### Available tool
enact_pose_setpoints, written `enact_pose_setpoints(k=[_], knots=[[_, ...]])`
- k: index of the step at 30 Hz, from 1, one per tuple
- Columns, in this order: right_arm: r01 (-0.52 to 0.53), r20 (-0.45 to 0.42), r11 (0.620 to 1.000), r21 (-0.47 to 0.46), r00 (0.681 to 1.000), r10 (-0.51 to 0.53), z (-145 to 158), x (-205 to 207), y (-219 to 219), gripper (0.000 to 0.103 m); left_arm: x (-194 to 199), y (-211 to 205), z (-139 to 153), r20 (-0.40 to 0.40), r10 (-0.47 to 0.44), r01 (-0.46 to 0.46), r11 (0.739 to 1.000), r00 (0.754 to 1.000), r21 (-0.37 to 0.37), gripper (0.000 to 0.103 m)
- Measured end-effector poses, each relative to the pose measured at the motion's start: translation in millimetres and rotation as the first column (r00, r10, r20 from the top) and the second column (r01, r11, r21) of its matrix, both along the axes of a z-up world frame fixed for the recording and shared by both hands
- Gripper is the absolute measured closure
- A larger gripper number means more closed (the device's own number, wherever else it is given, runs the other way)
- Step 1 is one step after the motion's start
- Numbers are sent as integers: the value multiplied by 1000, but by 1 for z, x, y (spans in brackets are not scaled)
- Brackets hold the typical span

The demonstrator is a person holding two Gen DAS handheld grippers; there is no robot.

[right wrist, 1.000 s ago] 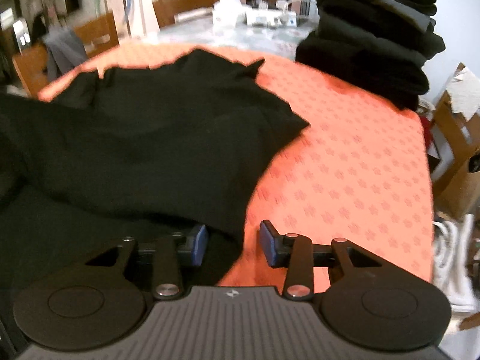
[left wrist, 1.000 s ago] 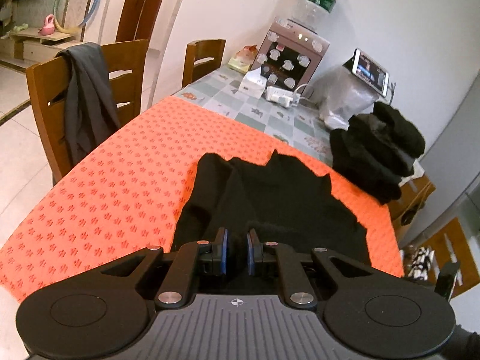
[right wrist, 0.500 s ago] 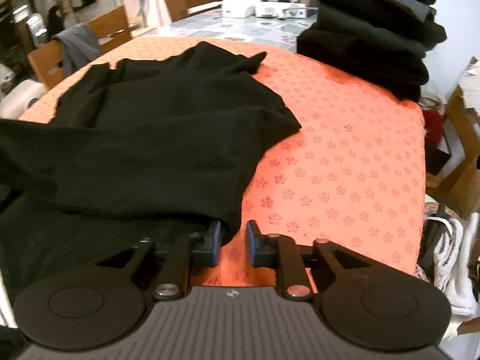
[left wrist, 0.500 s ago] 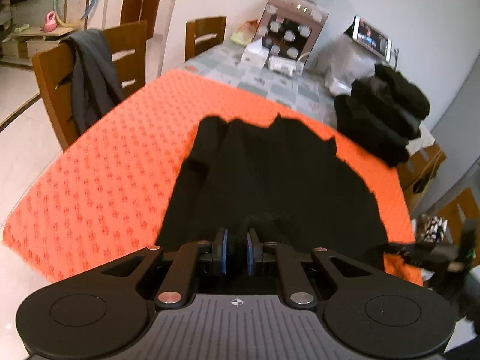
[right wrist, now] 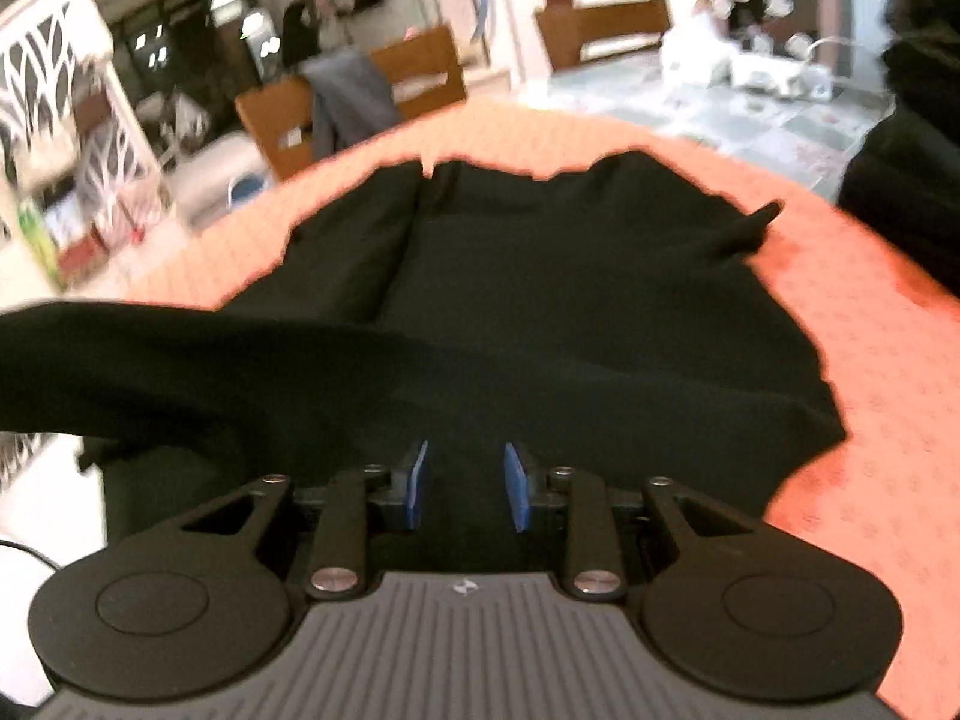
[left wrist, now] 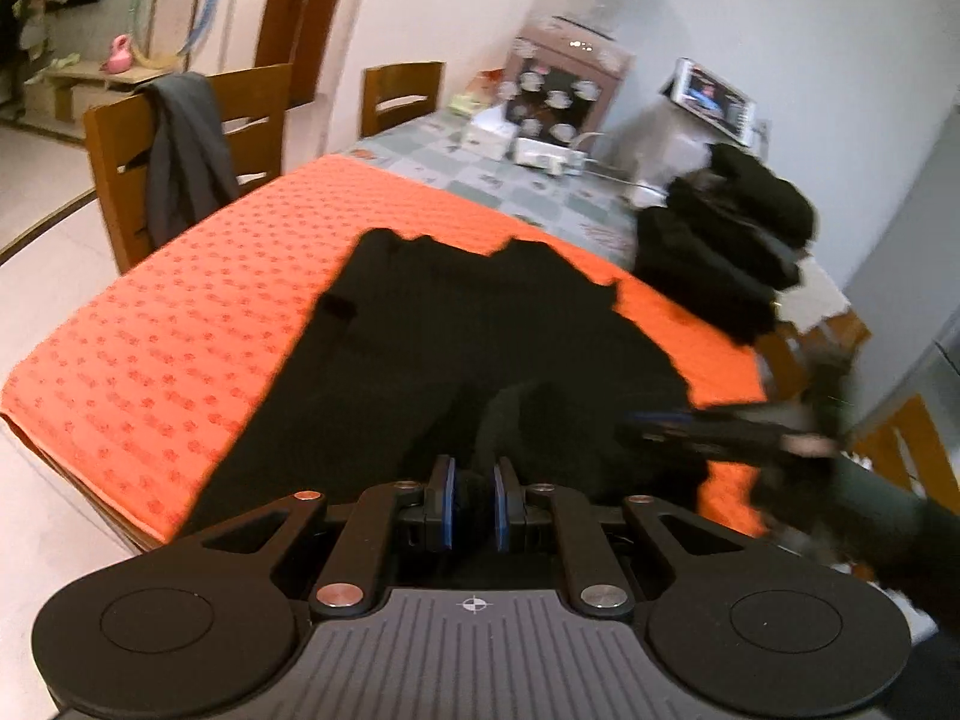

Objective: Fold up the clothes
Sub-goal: 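Grasp the sweater hem with the left gripper while the right gripper grasps beside it, then lift the held hem with both grippers and fold it toward the collar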

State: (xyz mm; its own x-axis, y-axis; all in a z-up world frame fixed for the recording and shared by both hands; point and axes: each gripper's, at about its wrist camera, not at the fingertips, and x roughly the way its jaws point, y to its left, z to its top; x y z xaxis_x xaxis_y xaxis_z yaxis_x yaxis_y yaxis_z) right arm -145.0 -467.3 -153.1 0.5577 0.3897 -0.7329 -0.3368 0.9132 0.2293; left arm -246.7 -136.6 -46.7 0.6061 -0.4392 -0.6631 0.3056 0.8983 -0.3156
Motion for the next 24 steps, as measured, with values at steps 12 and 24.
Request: enact_pose_setpoints(k=[12, 24], knots=[[-24, -73, 997, 67, 997, 29, -8, 6, -39, 73, -64, -49, -75, -240, -108, 106, 994, 965, -18, 87], [64, -143, 969, 238, 989, -30, 20, -2, -101, 62, -66, -43, -125, -345, -64, 60, 998, 936, -23, 50]])
